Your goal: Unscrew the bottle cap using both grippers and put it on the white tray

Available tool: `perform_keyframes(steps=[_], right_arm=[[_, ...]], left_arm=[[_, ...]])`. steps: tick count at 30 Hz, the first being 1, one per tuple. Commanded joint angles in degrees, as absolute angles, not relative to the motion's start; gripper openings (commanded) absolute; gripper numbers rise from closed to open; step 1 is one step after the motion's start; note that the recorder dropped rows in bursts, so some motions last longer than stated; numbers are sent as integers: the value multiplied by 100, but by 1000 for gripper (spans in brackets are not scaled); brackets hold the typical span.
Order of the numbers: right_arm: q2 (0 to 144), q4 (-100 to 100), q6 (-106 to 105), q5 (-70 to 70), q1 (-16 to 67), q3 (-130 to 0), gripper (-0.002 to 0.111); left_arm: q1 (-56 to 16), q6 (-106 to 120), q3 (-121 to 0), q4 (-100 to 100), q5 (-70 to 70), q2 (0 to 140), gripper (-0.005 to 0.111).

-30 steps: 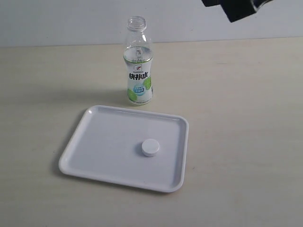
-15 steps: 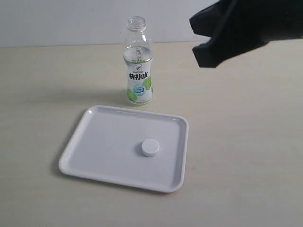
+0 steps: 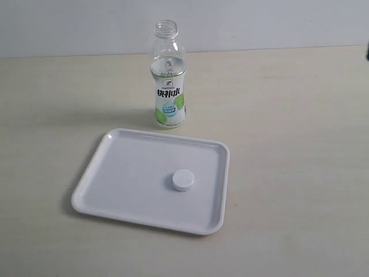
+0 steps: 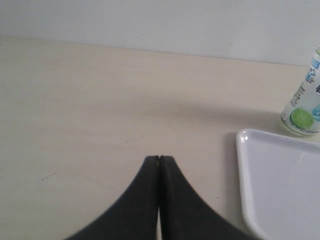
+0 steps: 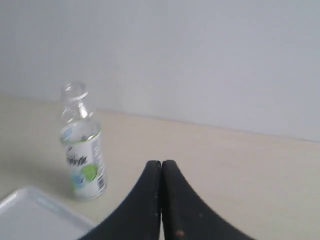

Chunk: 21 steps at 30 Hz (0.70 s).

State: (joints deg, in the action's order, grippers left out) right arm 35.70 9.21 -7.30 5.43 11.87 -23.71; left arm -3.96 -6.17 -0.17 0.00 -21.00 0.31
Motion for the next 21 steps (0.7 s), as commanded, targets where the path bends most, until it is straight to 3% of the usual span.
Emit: perform_keyframes(steps=[1,21], right_arm=[[2462,900,-229,-99,322,-1658,0],[1529,836,-742,-340,-401,-354,0]], left_arm=[[-391,-620,0,-34,-2064,0,0],[-391,-620,0,-34,-2064,0,0]])
